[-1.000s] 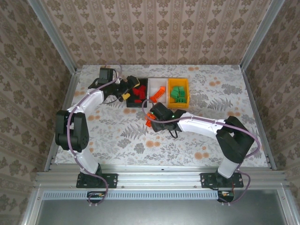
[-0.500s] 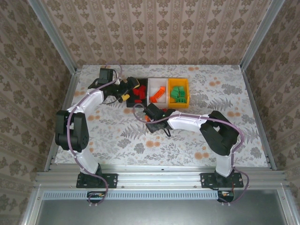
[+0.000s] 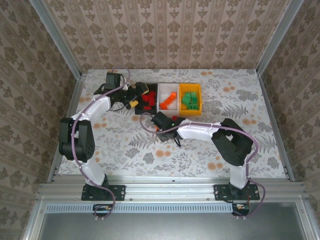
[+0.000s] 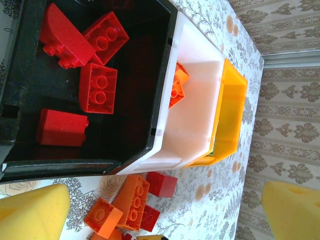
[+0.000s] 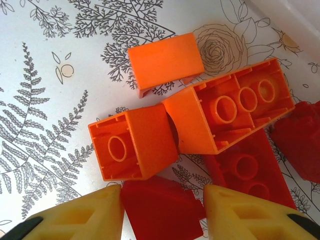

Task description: Sort the legos into containers by color

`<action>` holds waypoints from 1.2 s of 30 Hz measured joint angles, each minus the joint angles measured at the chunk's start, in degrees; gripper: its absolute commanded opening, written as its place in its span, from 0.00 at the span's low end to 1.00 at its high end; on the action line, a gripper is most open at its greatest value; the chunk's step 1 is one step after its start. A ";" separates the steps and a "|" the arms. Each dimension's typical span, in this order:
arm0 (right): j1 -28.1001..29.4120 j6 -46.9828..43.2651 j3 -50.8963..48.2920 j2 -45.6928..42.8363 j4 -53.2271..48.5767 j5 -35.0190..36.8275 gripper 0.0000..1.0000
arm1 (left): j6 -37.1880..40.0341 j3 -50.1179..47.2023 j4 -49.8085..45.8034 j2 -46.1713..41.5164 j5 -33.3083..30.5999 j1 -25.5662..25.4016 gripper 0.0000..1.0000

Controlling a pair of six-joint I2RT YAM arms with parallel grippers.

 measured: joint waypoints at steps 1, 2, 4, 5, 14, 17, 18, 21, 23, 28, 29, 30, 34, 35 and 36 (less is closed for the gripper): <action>0.24 -0.02 0.00 0.00 0.00 0.09 0.43 | 0.00 0.00 -0.02 0.00 0.00 0.00 1.00; 0.50 -0.20 0.00 0.00 0.00 0.13 0.43 | 0.00 0.00 0.00 0.00 0.00 0.00 1.00; 0.85 -0.46 0.00 0.00 0.00 0.44 0.43 | 0.00 0.00 -0.02 0.00 0.02 0.00 1.00; 0.96 -0.61 0.00 0.04 0.00 0.66 0.43 | 0.00 0.00 0.00 0.00 0.00 0.00 1.00; 1.25 -1.25 0.00 0.59 -0.02 3.08 0.34 | 0.00 0.00 -0.02 0.00 0.02 0.00 1.00; 1.51 -1.44 0.00 1.09 0.02 4.17 0.32 | 0.00 0.00 -0.02 0.00 0.02 0.00 1.00; 1.62 -1.46 0.00 1.09 0.02 4.48 0.32 | 0.00 0.00 -0.02 0.00 0.02 0.00 1.00; 1.90 -1.51 0.00 1.09 0.02 5.01 0.30 | 0.00 0.00 -0.02 0.00 0.02 0.00 1.00; 2.08 -1.51 -0.04 1.03 0.00 5.20 0.29 | 0.00 0.00 -0.02 0.00 0.02 0.00 1.00; 2.25 -1.20 -1.66 -0.72 0.02 5.25 0.28 | 0.00 0.00 -0.02 0.00 0.02 0.07 1.00; 2.34 -1.18 -2.03 -1.27 0.02 5.25 0.27 | 0.00 0.00 -0.02 0.00 0.02 0.11 1.00; 2.34 -1.16 -2.34 -1.90 0.02 5.25 0.27 | 0.00 0.00 -0.02 0.00 0.02 0.15 1.00; 2.36 -0.96 -2.62 -4.15 0.04 5.27 0.27 | 0.00 0.00 -0.02 0.00 0.02 0.46 1.00; 2.36 -0.96 -2.62 -4.70 0.04 5.27 0.27 | 0.00 0.00 0.00 0.00 0.02 0.61 1.00; 2.36 -0.96 -2.62 -5.16 0.07 5.27 0.27 | 0.00 0.00 -0.02 0.00 0.02 0.79 1.00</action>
